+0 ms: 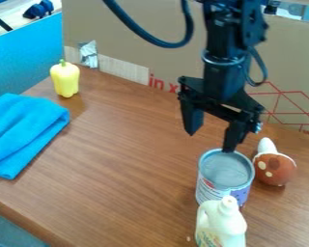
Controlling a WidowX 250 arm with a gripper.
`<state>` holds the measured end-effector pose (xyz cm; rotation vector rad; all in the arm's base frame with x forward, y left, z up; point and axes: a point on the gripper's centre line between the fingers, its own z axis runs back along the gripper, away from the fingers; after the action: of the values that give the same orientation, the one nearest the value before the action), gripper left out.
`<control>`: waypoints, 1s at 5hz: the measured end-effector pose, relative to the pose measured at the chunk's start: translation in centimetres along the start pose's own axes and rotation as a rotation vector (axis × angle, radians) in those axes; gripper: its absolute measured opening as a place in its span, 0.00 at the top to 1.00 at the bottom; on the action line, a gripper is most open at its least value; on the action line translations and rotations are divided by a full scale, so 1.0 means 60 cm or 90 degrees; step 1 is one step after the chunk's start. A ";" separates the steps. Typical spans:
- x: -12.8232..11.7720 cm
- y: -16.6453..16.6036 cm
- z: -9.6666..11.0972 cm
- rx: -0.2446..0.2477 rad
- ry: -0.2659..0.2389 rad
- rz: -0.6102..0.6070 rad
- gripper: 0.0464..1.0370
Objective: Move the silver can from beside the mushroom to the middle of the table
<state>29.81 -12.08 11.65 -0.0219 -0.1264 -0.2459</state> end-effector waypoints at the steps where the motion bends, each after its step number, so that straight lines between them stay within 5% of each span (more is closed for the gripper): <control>1: 0.004 -0.031 -0.001 -0.007 -0.019 -0.040 0.04; 3: 0.005 -0.051 -0.016 -0.023 -0.017 -0.065 0.04; 4: 0.001 -0.060 -0.052 -0.022 0.026 -0.057 0.04; 5: 0.002 -0.070 -0.059 0.026 0.001 -0.019 0.04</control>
<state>29.35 -16.30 8.19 0.0208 -0.1308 -0.2730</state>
